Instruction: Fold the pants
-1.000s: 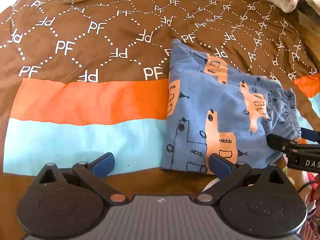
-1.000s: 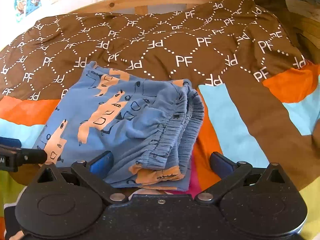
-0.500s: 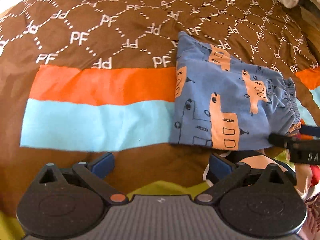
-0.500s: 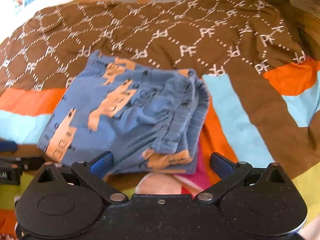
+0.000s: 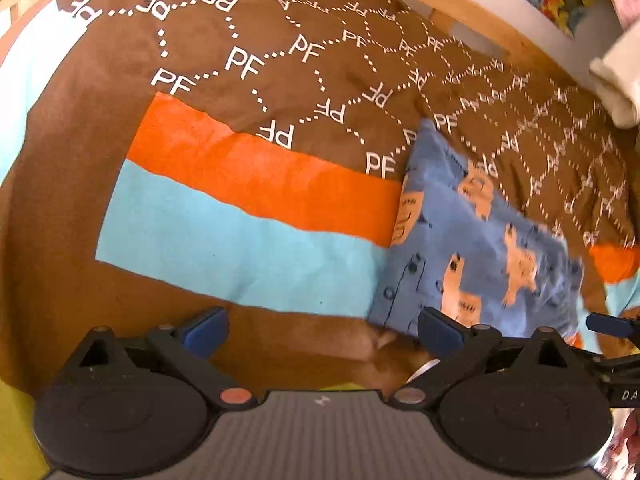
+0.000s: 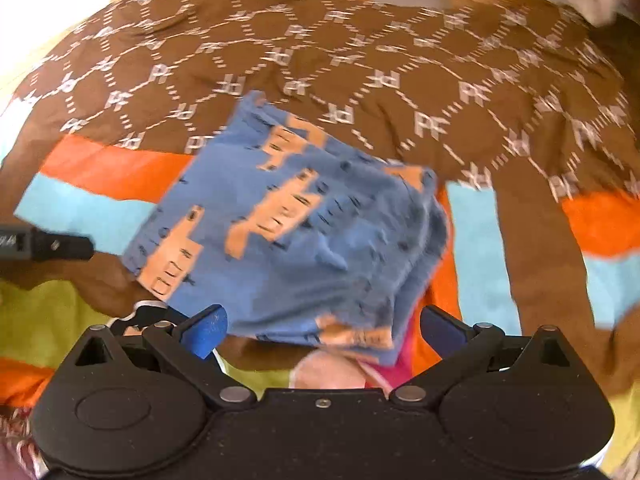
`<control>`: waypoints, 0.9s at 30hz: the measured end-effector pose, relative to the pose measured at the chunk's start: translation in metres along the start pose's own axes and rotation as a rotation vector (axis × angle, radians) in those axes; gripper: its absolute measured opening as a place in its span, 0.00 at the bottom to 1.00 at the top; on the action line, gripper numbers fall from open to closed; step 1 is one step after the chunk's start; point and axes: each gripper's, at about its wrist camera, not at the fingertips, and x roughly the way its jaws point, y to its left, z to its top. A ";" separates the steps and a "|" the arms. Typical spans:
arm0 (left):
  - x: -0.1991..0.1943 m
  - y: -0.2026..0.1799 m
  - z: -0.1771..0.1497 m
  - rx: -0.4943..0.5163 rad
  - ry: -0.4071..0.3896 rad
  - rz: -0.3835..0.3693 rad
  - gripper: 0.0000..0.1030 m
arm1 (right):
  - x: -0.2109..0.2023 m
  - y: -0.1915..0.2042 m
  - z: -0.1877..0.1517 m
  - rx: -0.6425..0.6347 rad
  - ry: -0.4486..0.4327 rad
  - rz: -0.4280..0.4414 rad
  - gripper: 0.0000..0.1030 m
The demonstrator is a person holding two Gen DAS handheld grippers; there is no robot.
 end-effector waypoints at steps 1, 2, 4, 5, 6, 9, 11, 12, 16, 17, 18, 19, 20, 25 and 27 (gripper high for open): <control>0.001 0.001 0.000 -0.008 -0.004 -0.010 1.00 | 0.000 0.000 0.006 -0.031 0.009 0.014 0.99; 0.002 0.002 0.000 -0.011 -0.007 -0.019 1.00 | -0.001 0.000 0.013 -0.073 0.015 0.030 0.99; 0.005 0.001 0.001 -0.006 -0.014 -0.027 1.00 | -0.002 -0.001 0.024 -0.146 0.016 0.038 0.99; 0.007 0.000 0.001 0.001 -0.023 -0.028 1.00 | -0.002 -0.002 0.030 -0.181 0.015 0.040 0.99; 0.007 -0.001 0.002 0.008 -0.035 -0.028 1.00 | -0.001 -0.004 0.035 -0.204 0.010 0.043 0.99; 0.007 -0.003 0.004 0.018 -0.075 -0.037 1.00 | 0.003 -0.014 0.047 -0.243 0.000 0.064 0.99; 0.008 -0.005 0.007 0.034 -0.093 -0.047 1.00 | 0.006 -0.022 0.052 -0.244 -0.010 0.071 0.99; 0.009 -0.006 0.009 0.054 -0.101 -0.054 1.00 | 0.006 -0.027 0.054 -0.242 -0.022 0.072 0.99; 0.017 -0.016 0.017 0.166 -0.109 -0.102 1.00 | 0.001 -0.048 0.056 -0.217 -0.092 0.086 0.99; 0.020 -0.018 0.019 0.192 -0.108 -0.117 1.00 | 0.000 -0.054 0.056 -0.206 -0.107 0.089 0.99; 0.023 -0.022 0.020 0.221 -0.109 -0.138 1.00 | 0.000 -0.059 0.057 -0.189 -0.122 0.092 0.99; 0.027 -0.024 0.021 0.243 -0.115 -0.159 1.00 | 0.001 -0.064 0.057 -0.171 -0.131 0.095 0.99; 0.028 -0.027 0.021 0.257 -0.126 -0.174 1.00 | 0.002 -0.069 0.056 -0.153 -0.138 0.101 0.99; 0.036 -0.026 0.021 0.228 -0.172 -0.216 1.00 | 0.013 -0.091 0.051 -0.041 -0.179 0.140 0.99; 0.040 -0.021 0.021 0.193 -0.157 -0.238 1.00 | 0.019 -0.096 0.045 -0.005 -0.193 0.148 0.99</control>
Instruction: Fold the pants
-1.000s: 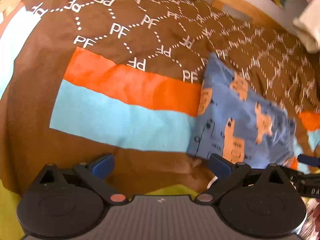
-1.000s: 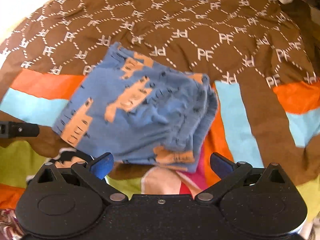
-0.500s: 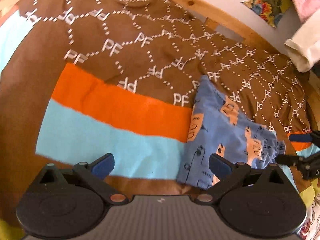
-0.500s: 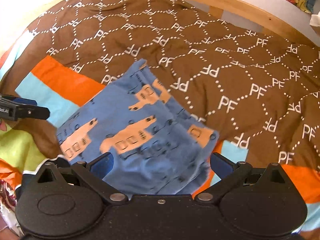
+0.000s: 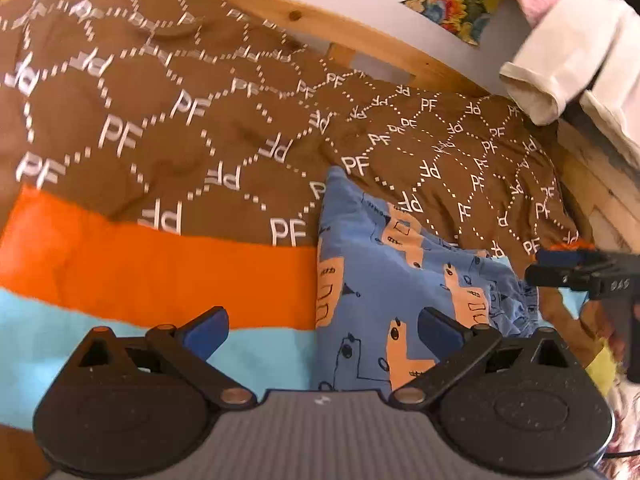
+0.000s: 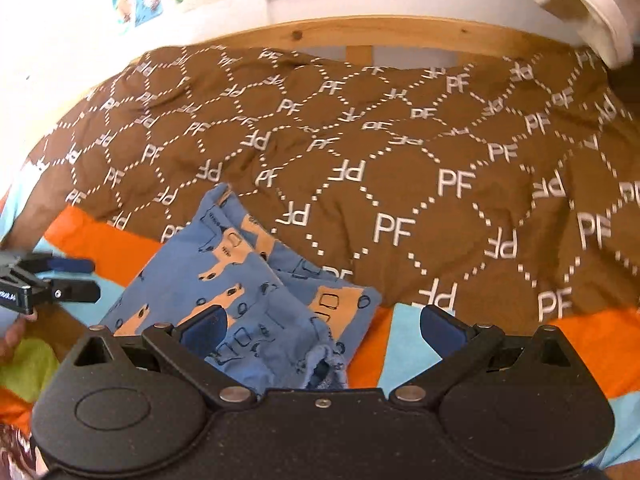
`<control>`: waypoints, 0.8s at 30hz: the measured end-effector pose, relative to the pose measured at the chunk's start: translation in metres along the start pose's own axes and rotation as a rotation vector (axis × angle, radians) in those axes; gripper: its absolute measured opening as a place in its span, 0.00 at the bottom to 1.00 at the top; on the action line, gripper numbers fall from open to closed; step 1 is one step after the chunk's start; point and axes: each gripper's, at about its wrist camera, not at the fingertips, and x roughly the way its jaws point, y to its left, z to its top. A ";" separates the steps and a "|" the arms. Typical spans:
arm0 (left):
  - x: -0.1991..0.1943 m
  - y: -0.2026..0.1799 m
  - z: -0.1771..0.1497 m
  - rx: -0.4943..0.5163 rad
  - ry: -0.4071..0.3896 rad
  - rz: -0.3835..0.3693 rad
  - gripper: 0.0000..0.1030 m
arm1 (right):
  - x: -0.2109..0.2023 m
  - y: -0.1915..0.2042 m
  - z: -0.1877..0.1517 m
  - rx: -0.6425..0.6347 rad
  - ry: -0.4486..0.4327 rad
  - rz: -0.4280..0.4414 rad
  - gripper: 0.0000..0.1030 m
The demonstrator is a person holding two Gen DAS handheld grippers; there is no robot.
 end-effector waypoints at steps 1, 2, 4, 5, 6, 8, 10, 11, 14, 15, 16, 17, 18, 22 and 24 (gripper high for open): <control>0.001 0.003 -0.001 -0.013 0.002 -0.005 1.00 | 0.002 -0.002 -0.003 0.012 -0.005 0.003 0.99; 0.002 0.005 -0.002 -0.019 0.006 -0.008 1.00 | 0.004 -0.005 -0.006 0.027 -0.009 0.009 0.99; 0.007 0.007 -0.004 -0.020 0.022 -0.018 1.00 | 0.007 -0.012 -0.011 0.068 -0.012 0.039 0.99; 0.009 0.007 -0.005 -0.018 0.030 -0.031 1.00 | 0.010 -0.016 -0.014 0.091 -0.009 0.061 0.99; 0.012 0.007 -0.006 -0.015 0.034 -0.043 1.00 | 0.013 -0.019 -0.016 0.107 -0.006 0.078 0.99; 0.015 0.007 -0.007 -0.003 0.031 -0.050 1.00 | 0.019 -0.024 -0.019 0.128 -0.002 0.106 0.99; 0.016 0.006 -0.008 0.012 0.027 -0.064 1.00 | 0.024 -0.028 -0.020 0.142 0.002 0.142 0.99; 0.017 0.006 -0.009 0.015 0.024 -0.071 1.00 | 0.027 -0.031 -0.020 0.152 0.001 0.167 0.99; 0.019 0.007 -0.008 0.008 0.012 -0.096 1.00 | 0.036 -0.038 -0.020 0.188 0.006 0.216 0.99; 0.020 0.006 -0.007 0.004 0.007 -0.109 1.00 | 0.040 -0.040 -0.020 0.203 0.007 0.232 0.99; 0.021 0.006 -0.007 0.000 0.004 -0.123 1.00 | 0.042 -0.043 -0.020 0.215 0.005 0.246 0.99; 0.023 0.005 -0.006 -0.002 0.004 -0.137 1.00 | 0.044 -0.046 -0.020 0.227 -0.001 0.263 0.99; 0.024 0.004 -0.006 -0.001 0.006 -0.148 1.00 | 0.047 -0.048 -0.020 0.237 -0.002 0.279 0.99; 0.026 0.002 -0.007 0.008 0.014 -0.183 1.00 | 0.055 -0.055 -0.017 0.284 -0.018 0.341 0.99; 0.027 0.003 -0.008 -0.012 0.037 -0.227 1.00 | 0.058 -0.056 -0.016 0.304 -0.022 0.386 0.99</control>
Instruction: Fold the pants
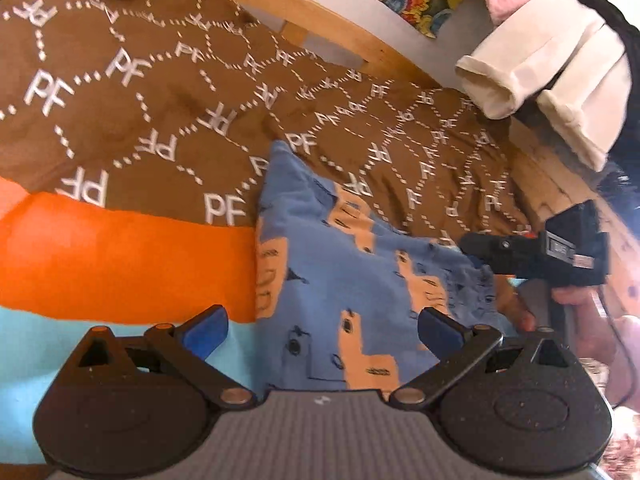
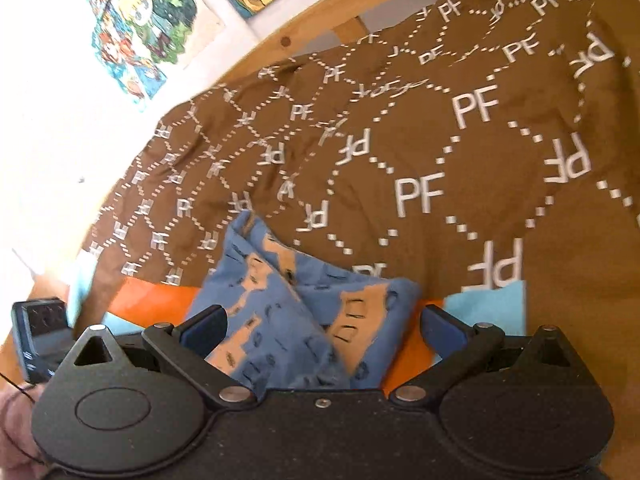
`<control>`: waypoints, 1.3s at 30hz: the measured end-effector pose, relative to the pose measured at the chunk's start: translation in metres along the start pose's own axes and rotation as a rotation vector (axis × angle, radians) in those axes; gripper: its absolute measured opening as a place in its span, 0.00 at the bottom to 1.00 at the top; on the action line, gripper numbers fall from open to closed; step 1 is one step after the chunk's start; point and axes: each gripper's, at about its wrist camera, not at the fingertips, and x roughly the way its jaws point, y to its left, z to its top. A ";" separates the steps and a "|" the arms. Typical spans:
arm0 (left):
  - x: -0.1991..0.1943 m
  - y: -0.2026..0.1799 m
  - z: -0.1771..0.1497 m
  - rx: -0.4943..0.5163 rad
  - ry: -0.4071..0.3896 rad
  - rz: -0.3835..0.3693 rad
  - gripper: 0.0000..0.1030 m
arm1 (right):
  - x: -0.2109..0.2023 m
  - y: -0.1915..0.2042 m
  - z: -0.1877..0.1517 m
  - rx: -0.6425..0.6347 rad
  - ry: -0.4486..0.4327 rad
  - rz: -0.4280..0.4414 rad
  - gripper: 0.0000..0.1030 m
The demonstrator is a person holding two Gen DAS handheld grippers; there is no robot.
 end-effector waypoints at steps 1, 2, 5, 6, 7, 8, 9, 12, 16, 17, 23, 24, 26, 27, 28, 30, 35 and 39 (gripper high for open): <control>0.002 0.002 0.000 -0.021 0.015 -0.014 1.00 | 0.001 -0.002 0.000 0.019 0.006 0.031 0.99; 0.003 0.004 -0.001 -0.044 0.027 -0.022 1.00 | 0.003 -0.003 -0.002 0.041 0.017 0.056 0.99; 0.004 0.009 -0.002 -0.099 0.032 -0.041 1.00 | 0.004 -0.003 -0.005 0.065 0.003 0.064 0.99; 0.004 0.010 -0.001 -0.108 0.036 -0.042 1.00 | 0.003 -0.004 -0.007 0.081 -0.004 0.072 0.99; 0.005 0.011 0.000 -0.115 0.039 -0.043 1.00 | 0.002 -0.005 -0.009 0.099 -0.009 0.082 0.99; 0.005 0.011 0.000 -0.119 0.041 -0.041 1.00 | 0.001 -0.006 -0.011 0.116 -0.012 0.091 0.99; 0.006 0.011 0.000 -0.121 0.044 -0.039 1.00 | 0.000 -0.006 -0.012 0.122 -0.011 0.096 0.99; 0.009 0.010 0.000 -0.123 0.049 -0.031 1.00 | -0.001 -0.005 -0.016 0.136 -0.018 0.096 0.99; 0.010 0.007 0.000 -0.114 0.060 -0.016 0.99 | 0.000 -0.001 -0.020 0.161 -0.042 0.077 0.98; 0.010 0.006 0.000 -0.113 0.062 -0.009 0.99 | 0.001 0.000 -0.021 0.163 -0.044 0.064 0.96; 0.013 -0.008 -0.002 -0.042 0.083 0.096 0.84 | -0.005 0.002 -0.033 0.187 -0.078 -0.052 0.57; 0.013 -0.010 -0.003 -0.026 0.086 0.116 0.79 | -0.007 0.001 -0.036 0.195 -0.084 -0.068 0.52; 0.013 -0.013 -0.003 -0.004 0.091 0.149 0.72 | -0.009 -0.001 -0.042 0.213 -0.100 -0.098 0.42; 0.013 -0.013 -0.003 -0.002 0.092 0.160 0.66 | -0.010 -0.003 -0.046 0.214 -0.108 -0.101 0.41; 0.013 -0.013 -0.003 -0.006 0.092 0.164 0.62 | -0.011 -0.002 -0.048 0.209 -0.115 -0.108 0.40; 0.012 -0.010 -0.003 -0.032 0.096 0.156 0.56 | -0.009 0.005 -0.051 0.173 -0.123 -0.141 0.40; 0.011 -0.008 -0.002 -0.069 0.102 0.151 0.44 | -0.003 0.022 -0.057 0.070 -0.132 -0.225 0.40; 0.012 -0.013 -0.003 -0.050 0.101 0.170 0.42 | 0.000 0.032 -0.063 -0.005 -0.149 -0.283 0.40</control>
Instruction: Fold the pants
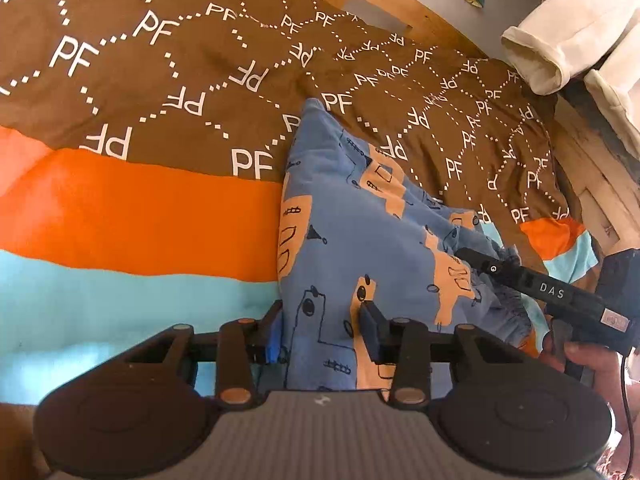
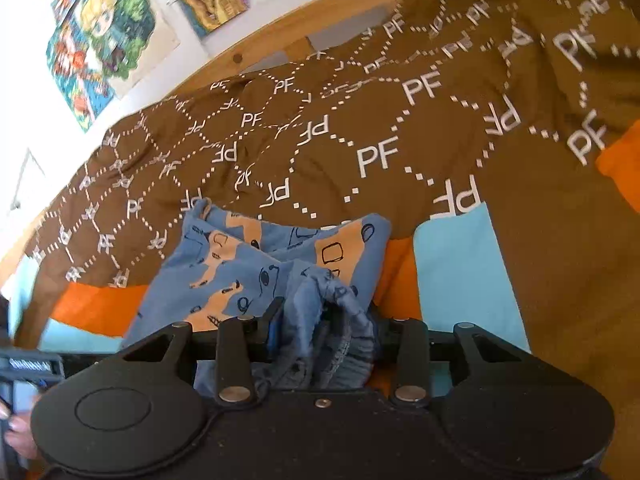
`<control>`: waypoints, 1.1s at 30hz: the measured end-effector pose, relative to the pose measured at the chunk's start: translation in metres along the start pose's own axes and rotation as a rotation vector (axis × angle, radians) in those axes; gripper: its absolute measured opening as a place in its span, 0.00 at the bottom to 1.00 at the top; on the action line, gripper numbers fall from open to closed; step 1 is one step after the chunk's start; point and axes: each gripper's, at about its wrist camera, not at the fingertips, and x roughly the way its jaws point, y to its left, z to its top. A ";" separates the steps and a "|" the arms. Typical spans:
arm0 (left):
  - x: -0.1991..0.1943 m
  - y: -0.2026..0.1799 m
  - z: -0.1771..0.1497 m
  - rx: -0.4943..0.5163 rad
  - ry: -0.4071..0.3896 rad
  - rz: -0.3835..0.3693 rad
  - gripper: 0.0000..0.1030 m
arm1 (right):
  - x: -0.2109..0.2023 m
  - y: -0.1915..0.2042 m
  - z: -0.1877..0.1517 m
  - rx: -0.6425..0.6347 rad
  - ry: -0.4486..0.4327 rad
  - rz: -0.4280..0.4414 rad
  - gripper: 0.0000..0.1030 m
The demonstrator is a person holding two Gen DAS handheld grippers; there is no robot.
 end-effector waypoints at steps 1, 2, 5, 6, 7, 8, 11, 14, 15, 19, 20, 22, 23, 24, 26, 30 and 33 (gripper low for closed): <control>0.000 0.000 0.000 0.002 0.000 0.001 0.41 | 0.000 0.003 -0.001 -0.017 -0.004 -0.010 0.40; 0.000 0.000 0.000 0.000 0.001 0.001 0.41 | 0.000 0.005 -0.002 -0.030 -0.007 -0.019 0.40; 0.000 0.003 0.001 -0.021 0.005 -0.007 0.41 | 0.000 0.005 -0.002 -0.039 -0.007 -0.024 0.40; 0.000 0.005 0.001 -0.030 0.007 -0.010 0.41 | 0.000 0.005 -0.002 -0.038 -0.009 -0.023 0.40; 0.000 0.006 0.001 -0.038 0.008 -0.013 0.40 | 0.000 0.005 -0.003 -0.040 -0.010 -0.023 0.40; 0.000 0.007 0.002 -0.044 0.009 -0.015 0.39 | 0.000 0.006 -0.003 -0.043 -0.012 -0.025 0.40; 0.000 0.009 0.002 -0.056 0.008 -0.015 0.36 | 0.000 0.007 -0.004 -0.056 -0.017 -0.032 0.39; 0.000 0.009 0.002 -0.059 0.007 -0.014 0.32 | -0.001 0.010 -0.006 -0.071 -0.024 -0.042 0.39; -0.001 0.009 0.001 -0.059 0.005 -0.013 0.30 | -0.001 0.011 -0.007 -0.079 -0.028 -0.048 0.39; -0.002 0.006 0.001 -0.046 -0.006 -0.008 0.25 | -0.001 0.020 -0.011 -0.139 -0.049 -0.090 0.39; -0.002 0.004 0.000 -0.037 -0.011 -0.003 0.24 | -0.001 0.024 -0.013 -0.159 -0.055 -0.106 0.39; -0.004 0.001 -0.001 -0.015 -0.022 0.006 0.22 | -0.001 0.030 -0.015 -0.200 -0.065 -0.135 0.38; -0.005 -0.001 -0.001 -0.005 -0.027 0.010 0.21 | -0.001 0.034 -0.017 -0.224 -0.071 -0.152 0.37; -0.006 -0.002 -0.001 0.005 -0.031 0.015 0.20 | -0.001 0.037 -0.018 -0.244 -0.076 -0.166 0.37; -0.008 -0.005 -0.002 0.015 -0.042 0.020 0.19 | -0.001 0.046 -0.021 -0.299 -0.090 -0.198 0.34; -0.014 -0.007 -0.003 0.020 -0.063 0.011 0.16 | -0.001 0.065 -0.031 -0.427 -0.129 -0.268 0.27; -0.019 -0.007 -0.003 0.009 -0.080 -0.006 0.15 | -0.006 0.073 -0.035 -0.485 -0.162 -0.291 0.23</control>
